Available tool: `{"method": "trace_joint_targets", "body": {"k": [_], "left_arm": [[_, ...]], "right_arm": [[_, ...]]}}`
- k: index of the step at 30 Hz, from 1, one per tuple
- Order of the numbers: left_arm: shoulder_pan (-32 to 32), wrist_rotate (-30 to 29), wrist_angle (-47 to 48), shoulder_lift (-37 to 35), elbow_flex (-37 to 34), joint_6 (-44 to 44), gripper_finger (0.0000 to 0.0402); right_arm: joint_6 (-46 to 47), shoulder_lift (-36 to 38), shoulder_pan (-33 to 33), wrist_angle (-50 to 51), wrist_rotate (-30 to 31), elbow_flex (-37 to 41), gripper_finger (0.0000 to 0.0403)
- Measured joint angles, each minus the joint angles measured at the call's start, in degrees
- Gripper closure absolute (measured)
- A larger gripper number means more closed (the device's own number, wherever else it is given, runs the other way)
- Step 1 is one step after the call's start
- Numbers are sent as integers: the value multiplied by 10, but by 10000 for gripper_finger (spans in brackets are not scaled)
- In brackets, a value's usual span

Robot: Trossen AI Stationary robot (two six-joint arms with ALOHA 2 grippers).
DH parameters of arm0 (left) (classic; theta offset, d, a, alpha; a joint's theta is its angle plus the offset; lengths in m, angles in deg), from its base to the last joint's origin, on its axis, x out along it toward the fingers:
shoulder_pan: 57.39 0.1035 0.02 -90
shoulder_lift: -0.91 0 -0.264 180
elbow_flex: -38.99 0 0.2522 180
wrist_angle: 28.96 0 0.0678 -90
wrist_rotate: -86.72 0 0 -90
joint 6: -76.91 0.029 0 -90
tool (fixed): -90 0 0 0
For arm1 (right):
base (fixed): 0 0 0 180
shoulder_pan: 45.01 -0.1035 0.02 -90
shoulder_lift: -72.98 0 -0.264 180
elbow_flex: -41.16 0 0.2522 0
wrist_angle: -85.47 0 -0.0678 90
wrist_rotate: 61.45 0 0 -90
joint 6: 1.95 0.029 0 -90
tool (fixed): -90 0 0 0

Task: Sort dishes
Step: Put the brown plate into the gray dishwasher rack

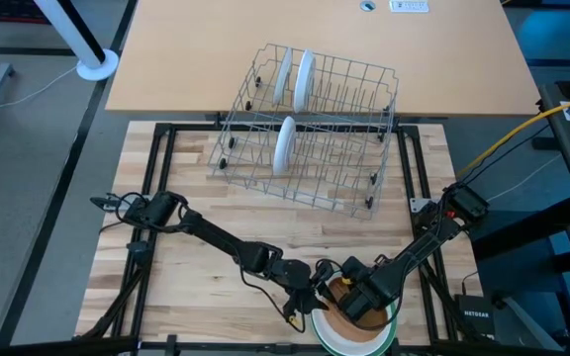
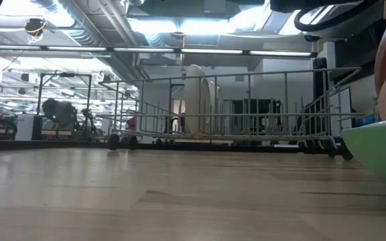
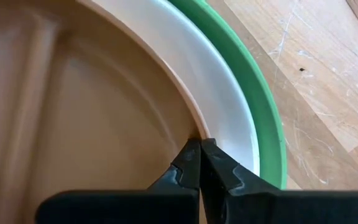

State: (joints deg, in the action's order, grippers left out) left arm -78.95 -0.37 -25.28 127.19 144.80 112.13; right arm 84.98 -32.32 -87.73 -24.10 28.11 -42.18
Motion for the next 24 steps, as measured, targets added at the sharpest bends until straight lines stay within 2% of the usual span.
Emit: {"method": "trace_joint_targets", "body": {"k": [5, 21, 24], "left_arm": [[-1, 7, 2, 2, -1, -3, 363], [-2, 1, 2, 2, -1, -4, 363], [-3, 1, 3, 2, -1, -7, 363]], "right_arm": [[0, 0, 0, 0, 6, 0, 390], [-3, 0, 0, -5, -1, 0, 292], [-2, 4, 0, 5, -18, 2, 277]]}}
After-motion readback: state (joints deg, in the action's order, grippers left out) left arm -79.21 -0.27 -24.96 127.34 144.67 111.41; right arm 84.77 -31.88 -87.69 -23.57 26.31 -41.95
